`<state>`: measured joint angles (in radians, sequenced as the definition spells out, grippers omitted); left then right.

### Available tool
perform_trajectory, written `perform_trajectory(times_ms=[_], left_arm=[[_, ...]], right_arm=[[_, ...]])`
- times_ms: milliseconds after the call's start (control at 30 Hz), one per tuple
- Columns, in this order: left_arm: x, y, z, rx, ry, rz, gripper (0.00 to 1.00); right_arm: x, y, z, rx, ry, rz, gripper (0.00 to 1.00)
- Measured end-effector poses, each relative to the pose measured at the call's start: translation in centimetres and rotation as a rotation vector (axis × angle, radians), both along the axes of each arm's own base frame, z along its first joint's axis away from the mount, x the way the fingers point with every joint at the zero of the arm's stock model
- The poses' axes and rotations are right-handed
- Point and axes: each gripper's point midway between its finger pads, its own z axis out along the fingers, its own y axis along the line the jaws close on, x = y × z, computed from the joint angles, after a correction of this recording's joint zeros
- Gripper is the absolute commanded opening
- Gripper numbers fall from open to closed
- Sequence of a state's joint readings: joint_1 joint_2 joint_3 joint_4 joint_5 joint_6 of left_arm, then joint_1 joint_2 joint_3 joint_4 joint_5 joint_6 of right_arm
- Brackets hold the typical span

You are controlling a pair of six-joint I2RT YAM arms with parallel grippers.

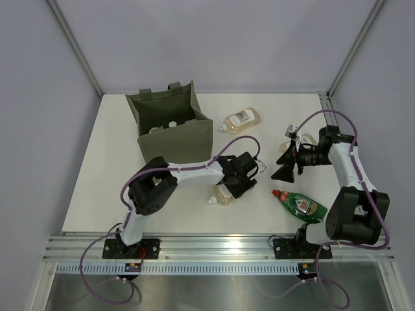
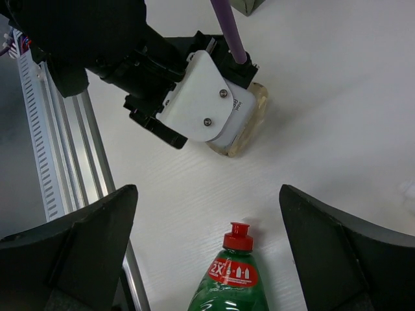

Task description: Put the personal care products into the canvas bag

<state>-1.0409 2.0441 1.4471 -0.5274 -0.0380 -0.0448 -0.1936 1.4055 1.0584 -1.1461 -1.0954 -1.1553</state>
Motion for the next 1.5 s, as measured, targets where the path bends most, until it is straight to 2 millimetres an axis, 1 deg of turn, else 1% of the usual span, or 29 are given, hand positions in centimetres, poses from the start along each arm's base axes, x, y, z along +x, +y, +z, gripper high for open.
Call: perform_trajectory(times_ms=[33, 67, 300, 433, 500, 700, 800, 900, 967, 1033, 1100, 1200, 1267, 1300, 1367, 1433, 1500], left_arm=[[-0.1, -0.1, 0.0, -0.003, 0.002, 0.001, 0.02], [-0.1, -0.2, 0.0, -0.002, -0.004, 0.001, 0.0], [0.5, 0.5, 0.3, 0.004, -0.029, 0.032, 0.0], [0.2, 1.8, 0.9, 0.015, -0.022, 0.041, 0.0], [0.2, 2.1, 1.6, 0.01, -0.021, 0.044, 0.0], [0.5, 1.6, 4.6, -0.07, -0.037, 0.044, 0.0], [0.1, 1.2, 5.9, -0.109, -0.028, 0.032, 0.0], [-0.5, 1.0, 7.8, -0.162, -0.025, 0.019, 0.0], [-0.9, 1.0, 9.7, -0.205, -0.029, 0.008, 0.0], [-1.2, 1.0, 12.4, -0.266, -0.049, -0.004, 0.0], [-1.4, 1.1, 15.4, -0.316, -0.066, -0.012, 0.0], [-0.4, 1.0, 21.1, -0.424, -0.12, -0.008, 0.0], [0.8, 1.2, 24.7, -0.494, -0.164, 0.006, 0.0], [1.6, 1.4, 26.8, -0.535, -0.193, 0.015, 0.0], [3.4, 2.3, 30.8, -0.604, -0.255, 0.044, 0.0], [5.6, 3.7, 34.9, -0.672, -0.334, 0.082, 0.0], [7.7, 5.7, 38.4, -0.729, -0.416, 0.128, 0.0]], right_arm=[[0.0, 0.0, 0.0, 0.001, 0.0, -0.001, 1.0], [0.0, 0.1, 0.0, 0.004, 0.003, -0.004, 0.99], [-0.5, 0.2, -0.1, 0.012, 0.015, -0.022, 1.0], [-0.3, 0.3, 0.2, 0.023, 0.013, -0.037, 0.99], [-0.2, 0.4, 0.4, 0.032, 0.017, -0.046, 1.0], [0.2, 0.7, 0.9, 0.065, 0.03, -0.067, 0.99], [0.3, 0.7, 1.0, 0.07, 0.036, -0.073, 1.0], [0.3, 0.7, 1.1, 0.072, 0.043, -0.08, 0.99], [0.4, 0.7, 1.3, 0.073, 0.039, -0.085, 1.0], [0.5, 0.7, 1.7, 0.074, 0.026, -0.089, 1.0], [0.6, 0.8, 2.1, 0.079, 0.018, -0.094, 0.99], [0.7, 0.8, 2.7, 0.083, 0.011, -0.099, 1.0], [0.9, 0.8, 2.9, 0.088, 0.004, -0.099, 1.0], [0.9, 0.8, 2.9, 0.089, 0.003, -0.1, 1.0], [1.0, 0.8, 2.9, 0.09, 0.002, -0.1, 0.99], [1.0, 0.8, 2.9, 0.091, 0.003, -0.101, 1.0], [1.0, 0.8, 2.9, 0.091, 0.003, -0.101, 0.99]])
